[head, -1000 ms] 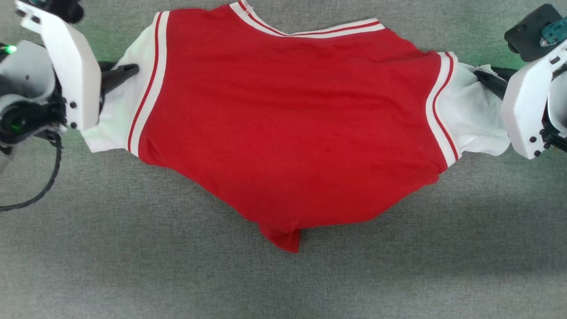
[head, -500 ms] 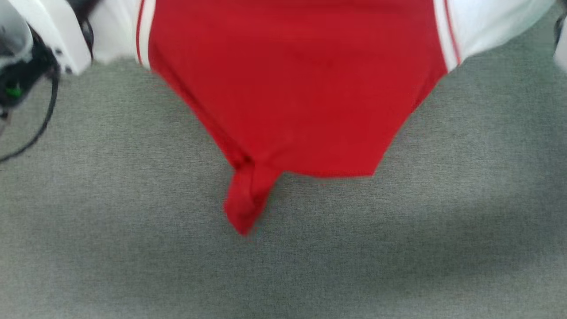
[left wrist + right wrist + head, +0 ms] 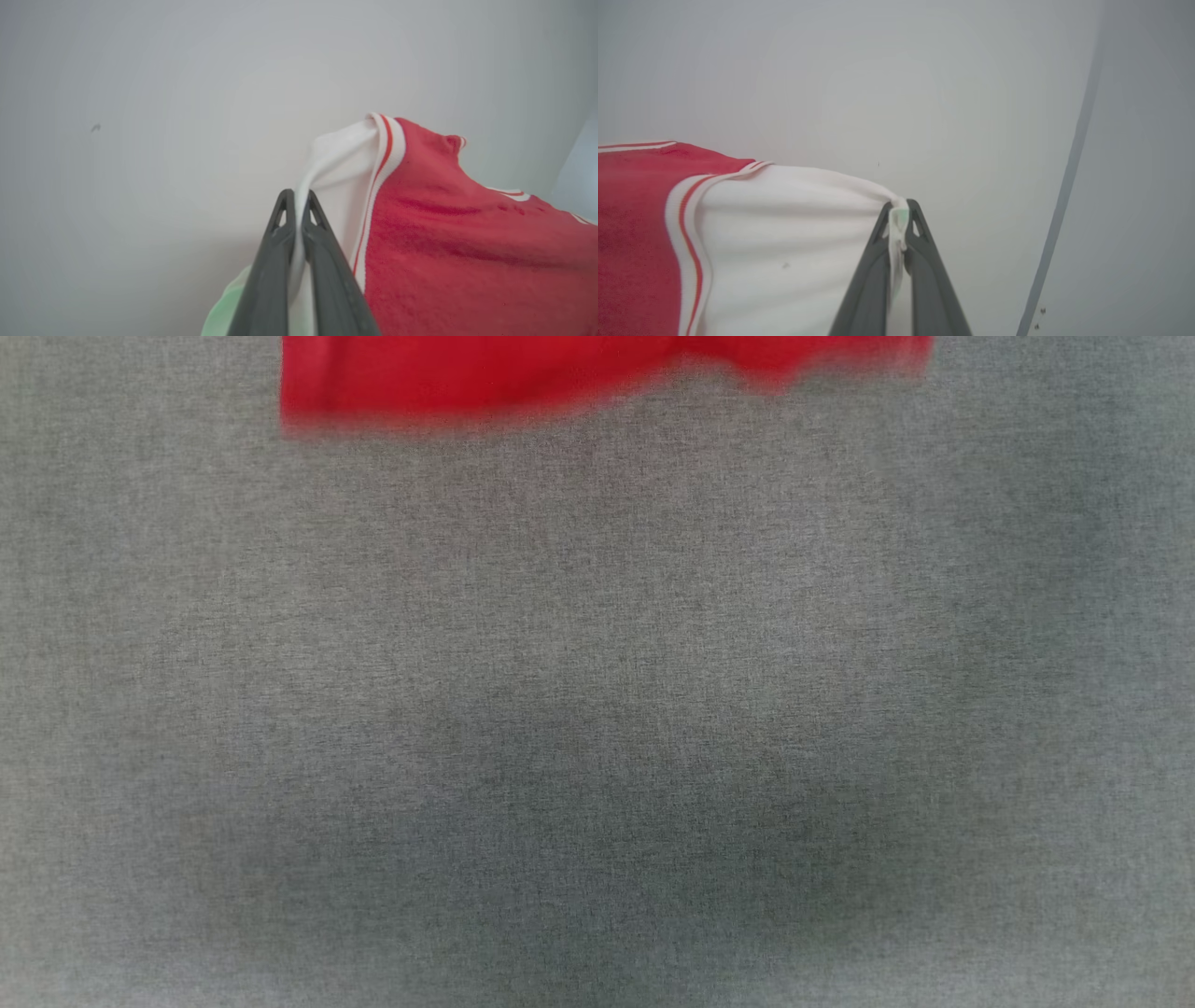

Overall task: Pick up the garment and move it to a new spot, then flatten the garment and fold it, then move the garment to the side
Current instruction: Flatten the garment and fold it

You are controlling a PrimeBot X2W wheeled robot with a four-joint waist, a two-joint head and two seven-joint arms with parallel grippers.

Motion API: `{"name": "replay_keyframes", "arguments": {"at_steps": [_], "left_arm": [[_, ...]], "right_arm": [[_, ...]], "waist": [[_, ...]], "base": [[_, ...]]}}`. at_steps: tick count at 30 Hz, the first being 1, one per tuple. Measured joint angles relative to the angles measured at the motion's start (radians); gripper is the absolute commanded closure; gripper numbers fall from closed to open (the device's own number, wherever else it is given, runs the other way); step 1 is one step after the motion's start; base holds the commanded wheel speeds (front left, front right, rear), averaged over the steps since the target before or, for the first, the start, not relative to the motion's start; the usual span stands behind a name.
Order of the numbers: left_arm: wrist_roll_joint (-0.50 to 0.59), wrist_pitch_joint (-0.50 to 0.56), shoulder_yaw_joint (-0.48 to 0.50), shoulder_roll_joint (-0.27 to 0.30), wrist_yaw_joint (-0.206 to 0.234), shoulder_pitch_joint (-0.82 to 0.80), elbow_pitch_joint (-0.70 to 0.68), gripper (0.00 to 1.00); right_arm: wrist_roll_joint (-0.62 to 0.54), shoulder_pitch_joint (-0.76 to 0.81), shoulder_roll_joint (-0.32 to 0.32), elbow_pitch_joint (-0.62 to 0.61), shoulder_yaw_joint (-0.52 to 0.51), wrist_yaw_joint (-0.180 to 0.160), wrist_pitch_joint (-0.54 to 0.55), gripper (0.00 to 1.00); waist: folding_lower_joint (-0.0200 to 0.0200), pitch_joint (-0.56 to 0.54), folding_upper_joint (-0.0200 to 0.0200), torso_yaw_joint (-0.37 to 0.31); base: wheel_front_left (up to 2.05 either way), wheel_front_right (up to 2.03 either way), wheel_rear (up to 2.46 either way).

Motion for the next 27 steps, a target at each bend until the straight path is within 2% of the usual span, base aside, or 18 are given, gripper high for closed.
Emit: {"name": "replay_keyframes", "arguments": {"at_steps": [4,7,10,14,17,21,24,27], "left_arm": [[-0.016,-0.024,0.047,-0.021,0.0,-0.039,-0.006,1.0],[-0.016,-0.003,0.0,-0.024,0.0,0.022,-0.049,1.0],[-0.064,0.001,-0.022,0.001,0.001,0.129,-0.152,1.0],[-0.12,-0.012,-0.057,0.066,0.001,0.328,-0.303,1.0],[-0.143,-0.016,-0.106,0.11,0.001,0.5,-0.427,1.0],[-0.183,-0.025,-0.142,0.168,0.001,0.718,-0.571,1.0],[-0.199,-0.028,-0.137,0.205,0.001,0.879,-0.661,1.0],[-0.199,-0.028,-0.098,0.23,0.001,1.033,-0.723,1.0]], "right_arm": [[-0.074,-0.073,0.038,0.088,-0.056,0.0,-0.096,1.0],[-0.098,-0.063,0.05,0.15,-0.035,0.0,-0.108,1.0],[-0.087,-0.025,0.046,0.183,0.001,0.0,-0.112,1.0],[-0.016,0.111,0.022,0.183,0.109,0.0,-0.093,1.0],[0.074,0.258,-0.018,0.127,0.196,0.0,-0.051,1.0],[0.226,0.5,-0.105,-0.018,0.271,0.0,0.035,1.0],[0.341,0.699,-0.175,-0.158,0.291,0.0,0.116,1.0],[0.416,0.886,-0.255,-0.274,0.267,-0.001,0.189,1.0]], "waist": [[0.0,-0.006,0.0,-0.001],[0.0,-0.014,0.0,0.002],[0.0,-0.021,0.0,0.006],[0.0,-0.044,0.0,0.013],[0.0,-0.072,0.0,0.019],[0.0,-0.117,0.0,0.028],[0.0,-0.151,0.0,0.032],[0.0,-0.178,0.0,0.035]], "base": [[0.0,0.0,0.0],[0.0,0.0,0.0],[0.0,0.0,0.0],[0.0,0.0,0.0],[0.0,0.0,0.0],[0.0,0.0,0.0],[0.0,0.0,0.0],[0.0,0.0,0.0]]}}
